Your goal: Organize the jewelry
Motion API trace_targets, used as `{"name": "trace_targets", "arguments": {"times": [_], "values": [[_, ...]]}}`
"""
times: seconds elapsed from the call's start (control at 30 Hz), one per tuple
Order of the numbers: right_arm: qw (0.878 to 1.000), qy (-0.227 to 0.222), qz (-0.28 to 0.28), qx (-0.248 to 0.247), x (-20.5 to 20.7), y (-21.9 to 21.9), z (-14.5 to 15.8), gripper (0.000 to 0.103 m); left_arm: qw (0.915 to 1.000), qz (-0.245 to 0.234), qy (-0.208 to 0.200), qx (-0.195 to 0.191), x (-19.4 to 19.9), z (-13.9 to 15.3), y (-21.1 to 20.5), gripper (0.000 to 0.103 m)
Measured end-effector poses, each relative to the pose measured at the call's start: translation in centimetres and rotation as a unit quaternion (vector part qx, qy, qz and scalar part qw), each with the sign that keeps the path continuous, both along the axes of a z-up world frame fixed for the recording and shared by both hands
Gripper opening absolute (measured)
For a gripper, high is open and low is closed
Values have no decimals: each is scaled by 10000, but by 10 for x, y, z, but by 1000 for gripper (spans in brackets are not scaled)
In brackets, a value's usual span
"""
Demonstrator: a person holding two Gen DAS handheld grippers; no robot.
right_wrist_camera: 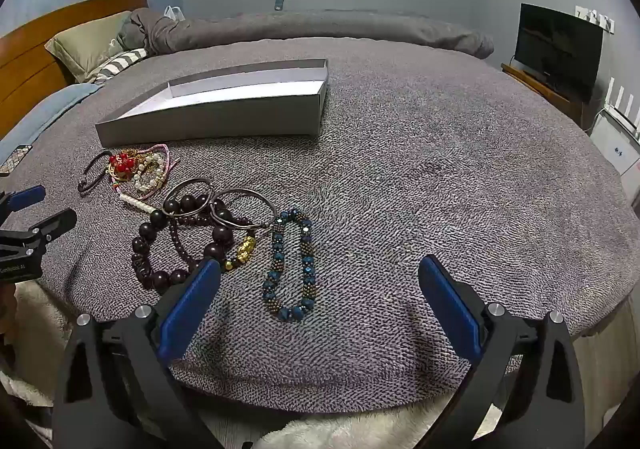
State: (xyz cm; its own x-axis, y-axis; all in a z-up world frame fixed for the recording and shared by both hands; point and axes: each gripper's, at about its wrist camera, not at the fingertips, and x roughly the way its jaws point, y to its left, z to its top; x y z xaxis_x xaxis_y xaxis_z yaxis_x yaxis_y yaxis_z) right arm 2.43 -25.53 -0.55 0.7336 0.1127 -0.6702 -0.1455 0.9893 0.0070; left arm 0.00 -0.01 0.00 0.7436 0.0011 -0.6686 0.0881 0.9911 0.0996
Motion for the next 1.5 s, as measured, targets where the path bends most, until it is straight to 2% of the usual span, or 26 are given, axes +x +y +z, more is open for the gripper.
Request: {"name": "trace_targets", "arguments": {"times": [1.5], "values": [[10000, 4, -1, -5, 0, 1, -1, 98, 10000, -34, 10, 13, 1, -1, -5, 101]]}}
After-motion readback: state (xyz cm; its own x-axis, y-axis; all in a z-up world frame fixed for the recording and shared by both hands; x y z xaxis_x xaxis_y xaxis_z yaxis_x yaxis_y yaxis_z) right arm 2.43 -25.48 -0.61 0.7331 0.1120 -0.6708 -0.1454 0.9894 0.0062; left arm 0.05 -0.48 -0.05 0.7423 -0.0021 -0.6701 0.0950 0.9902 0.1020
